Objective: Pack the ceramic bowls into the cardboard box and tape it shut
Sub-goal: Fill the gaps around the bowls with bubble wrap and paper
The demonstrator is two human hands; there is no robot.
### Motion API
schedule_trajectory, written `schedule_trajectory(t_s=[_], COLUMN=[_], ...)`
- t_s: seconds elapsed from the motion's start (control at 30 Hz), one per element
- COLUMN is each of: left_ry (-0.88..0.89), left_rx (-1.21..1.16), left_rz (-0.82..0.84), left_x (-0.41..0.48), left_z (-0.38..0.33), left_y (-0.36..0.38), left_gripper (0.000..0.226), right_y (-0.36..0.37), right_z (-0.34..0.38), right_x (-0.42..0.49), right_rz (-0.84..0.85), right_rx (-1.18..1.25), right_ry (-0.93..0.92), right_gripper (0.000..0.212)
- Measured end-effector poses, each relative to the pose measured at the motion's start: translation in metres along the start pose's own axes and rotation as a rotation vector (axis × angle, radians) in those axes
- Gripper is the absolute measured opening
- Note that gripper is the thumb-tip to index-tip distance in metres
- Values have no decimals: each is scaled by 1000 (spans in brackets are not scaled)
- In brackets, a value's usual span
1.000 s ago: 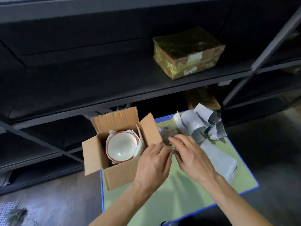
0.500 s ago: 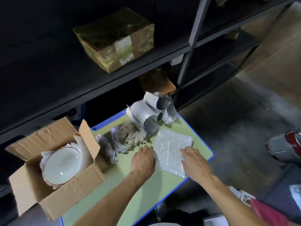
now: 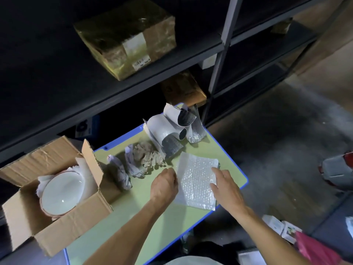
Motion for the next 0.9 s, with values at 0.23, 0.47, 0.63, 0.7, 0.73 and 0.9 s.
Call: schedule_trajectory(t_s=[0.23,0.47,0.63,0.7,0.73,0.9], left_ry=[12,-102,-154,-165,-179,-202], left_rx=[-354,-489,-491,-501,-509,-487], left_rz=[-43,-70,8,81,124,259], left_x=[-13,-20,-21,-22,-22,-23], left_z=[0,15,25,29,31,34], left_y=[-7,-20,-19,-17,-15,-4], left_gripper=[18,22,18,21,24,48], right_y=[-7,-6,-7,-9,-9,-6], right_z=[3,15,19,23,24,26], right_x=[13,17,16,16,16,17], right_rz=[-24,109,114,98,94,112], right_rx=[467,441,485,481,474,369], right_ry=[209,140,148,132,121,113], right_gripper=[66,3,12,13,14,5])
Point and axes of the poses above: each hand's wrist, its own x-axis towards the middle knuckle, its own y-axis out of the palm, z = x × y, the point moved 3 cm from there along x, towards the middle knuckle, and after that the axes turned 8 degrees about -x, right-handed, at the moved point
